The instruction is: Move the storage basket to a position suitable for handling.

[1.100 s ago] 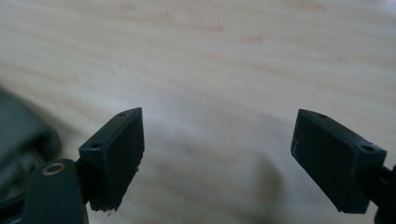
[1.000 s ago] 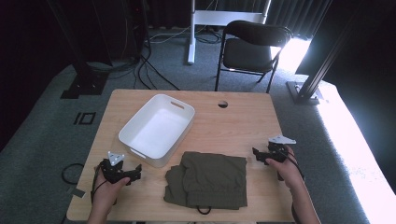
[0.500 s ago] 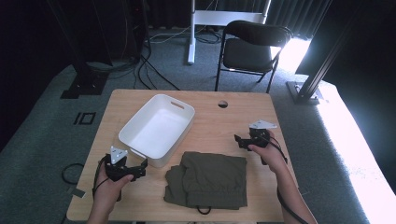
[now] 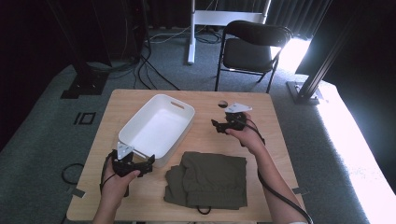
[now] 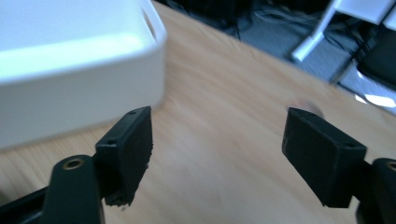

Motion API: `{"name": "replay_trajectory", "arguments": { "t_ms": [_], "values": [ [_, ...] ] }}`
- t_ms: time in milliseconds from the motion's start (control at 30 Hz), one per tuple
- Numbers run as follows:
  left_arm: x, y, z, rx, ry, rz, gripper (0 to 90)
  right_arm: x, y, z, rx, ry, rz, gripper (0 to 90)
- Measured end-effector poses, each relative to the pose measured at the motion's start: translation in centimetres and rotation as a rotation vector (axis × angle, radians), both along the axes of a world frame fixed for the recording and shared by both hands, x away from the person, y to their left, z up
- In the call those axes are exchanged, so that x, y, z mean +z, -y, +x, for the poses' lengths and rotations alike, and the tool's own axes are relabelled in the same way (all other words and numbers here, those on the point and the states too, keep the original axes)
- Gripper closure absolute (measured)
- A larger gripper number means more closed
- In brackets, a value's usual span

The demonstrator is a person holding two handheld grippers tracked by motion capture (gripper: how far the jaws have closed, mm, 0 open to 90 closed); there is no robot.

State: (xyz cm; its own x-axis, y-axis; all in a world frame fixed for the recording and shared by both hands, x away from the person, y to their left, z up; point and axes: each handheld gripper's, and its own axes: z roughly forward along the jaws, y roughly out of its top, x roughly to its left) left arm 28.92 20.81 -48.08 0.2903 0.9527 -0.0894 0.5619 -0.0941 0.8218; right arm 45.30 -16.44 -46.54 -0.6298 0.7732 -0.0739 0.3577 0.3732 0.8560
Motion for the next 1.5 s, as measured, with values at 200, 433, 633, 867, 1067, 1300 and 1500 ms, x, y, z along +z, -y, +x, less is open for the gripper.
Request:
{"name": "replay_trajectory", "arguments": {
  "t_ms": [200,433,633,867,1067,1300,1500],
  "values": [
    [-0.3,0.2,0.2,-0.009,-0.013,0.004,1.1,1.3,-3.3,2.4,0.087,0.072,0.057,29.2],
    [-0.6,0.3,0.3,-0.013,-0.015,-0.005,1.1,0.8,-6.6,5.2,0.109,0.065,0.024,39.1],
    [-0.7,0.4,0.4,-0.014,-0.017,-0.002,1.1,-0.1,-8.7,6.8,0.131,0.003,0.021,47.0],
    [-0.6,0.4,0.3,-0.015,-0.016,-0.010,1.1,-0.7,-10.3,7.7,0.151,-0.006,-0.048,58.2],
    [-0.5,0.8,0.3,-0.039,-0.019,-0.040,1.2,-1.5,-11.2,8.0,0.128,-0.012,-0.129,78.3],
    [-0.5,0.7,0.4,-0.001,-0.017,-0.053,7.9,-1.3,-11.0,7.9,0.091,-0.033,-0.150,84.0],
    [-0.2,0.8,0.8,0.041,-0.009,-0.056,13.6,-1.3,-10.5,7.3,0.061,-0.039,-0.150,84.0]
  ]
}}
